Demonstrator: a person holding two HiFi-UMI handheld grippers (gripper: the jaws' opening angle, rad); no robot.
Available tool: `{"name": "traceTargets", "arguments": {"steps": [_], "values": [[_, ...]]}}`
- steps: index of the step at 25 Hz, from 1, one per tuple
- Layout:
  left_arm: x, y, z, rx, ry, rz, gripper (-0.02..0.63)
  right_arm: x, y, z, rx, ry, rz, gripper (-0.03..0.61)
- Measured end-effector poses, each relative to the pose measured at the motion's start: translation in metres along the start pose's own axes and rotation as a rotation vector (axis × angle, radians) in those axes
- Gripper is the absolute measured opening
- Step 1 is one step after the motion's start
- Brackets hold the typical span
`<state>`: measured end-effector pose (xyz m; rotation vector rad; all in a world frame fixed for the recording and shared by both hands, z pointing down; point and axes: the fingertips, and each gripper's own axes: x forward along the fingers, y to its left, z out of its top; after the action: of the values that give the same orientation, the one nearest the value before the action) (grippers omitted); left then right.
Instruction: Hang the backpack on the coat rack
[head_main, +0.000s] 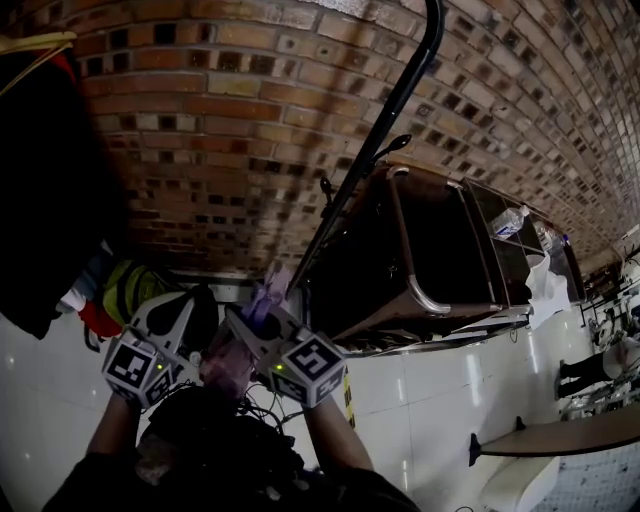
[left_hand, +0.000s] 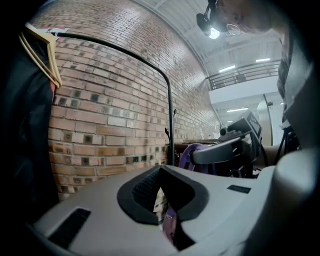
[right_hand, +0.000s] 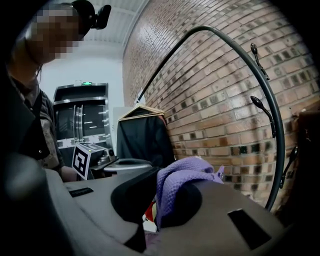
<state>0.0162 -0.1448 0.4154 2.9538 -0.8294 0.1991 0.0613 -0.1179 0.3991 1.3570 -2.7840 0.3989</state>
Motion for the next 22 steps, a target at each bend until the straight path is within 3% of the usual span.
{"name": "traceTargets", "arguments": {"steps": [10, 22], "values": [[0.073, 0.042, 0.007, -0.018, -0.012, -0.073, 0.031, 0.038, -0.055, 0.025, -0.037, 0.036, -0.007, 0.015], [0.159, 0.089, 0.037, -0.024, -0.053, -0.164, 0.031, 0.063, -0.137, 0.082, -0.039, 0.038, -0.041, 0.015]]}}
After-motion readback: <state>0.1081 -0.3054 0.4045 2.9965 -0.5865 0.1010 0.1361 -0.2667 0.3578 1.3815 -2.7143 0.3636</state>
